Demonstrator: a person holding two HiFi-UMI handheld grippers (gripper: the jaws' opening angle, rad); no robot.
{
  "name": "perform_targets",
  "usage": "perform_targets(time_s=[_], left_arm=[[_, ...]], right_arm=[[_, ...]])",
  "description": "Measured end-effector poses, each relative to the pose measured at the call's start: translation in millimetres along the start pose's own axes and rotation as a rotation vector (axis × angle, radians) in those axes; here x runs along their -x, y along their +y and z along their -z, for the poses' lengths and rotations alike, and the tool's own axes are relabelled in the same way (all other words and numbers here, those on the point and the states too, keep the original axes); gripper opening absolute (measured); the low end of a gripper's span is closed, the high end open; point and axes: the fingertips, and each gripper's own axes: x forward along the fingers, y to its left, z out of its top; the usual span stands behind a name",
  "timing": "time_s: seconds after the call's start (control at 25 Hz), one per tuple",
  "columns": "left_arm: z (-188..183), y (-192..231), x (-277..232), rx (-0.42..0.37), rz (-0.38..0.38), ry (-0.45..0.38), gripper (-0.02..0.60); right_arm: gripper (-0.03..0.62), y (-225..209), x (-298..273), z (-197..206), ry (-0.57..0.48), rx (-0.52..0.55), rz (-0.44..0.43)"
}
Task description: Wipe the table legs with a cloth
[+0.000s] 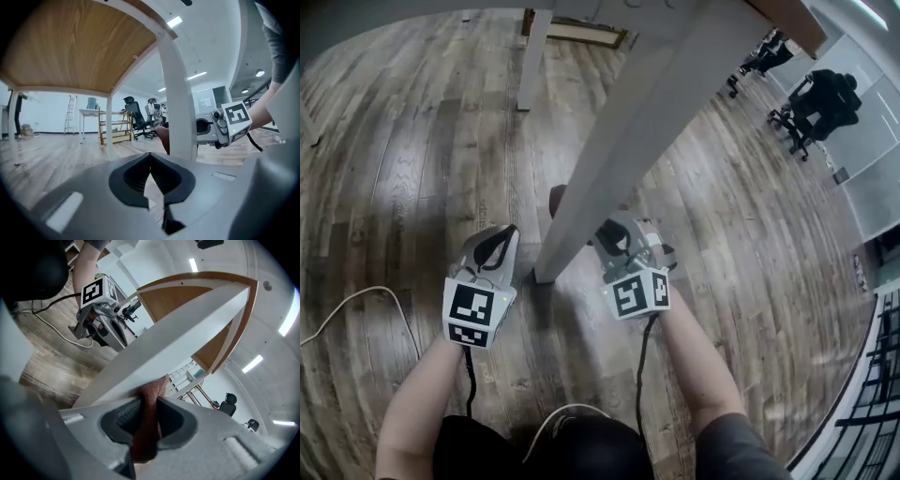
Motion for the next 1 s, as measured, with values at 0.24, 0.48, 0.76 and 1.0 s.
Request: perform_targets(time_s=[0.24,0.48,0.76,1.0], left_arm=[[71.9,-2.7,3.2,0.046,-0.008,0.092,0.02],[114.2,-4.4,11.0,0.078,0.0,0.147,0.02],[144.3,-14.6,14.4,0.095,0.014,0.211,0.02],[142.2,-32.1,13.0,0.121,0.078,0.212,0.02]], right_arm=[[0.066,49.7,-24.8,34.7,0.047,-0.029,-0.071],[0.066,94.4,-36.9,67.4,0.092,-0.029,-0.146],[0.066,147.4,-50.1,100.5,0.184,-0.033,-0.262],[0.064,176.4,-53.8,122.6,0.261,-0.067,-0.296]])
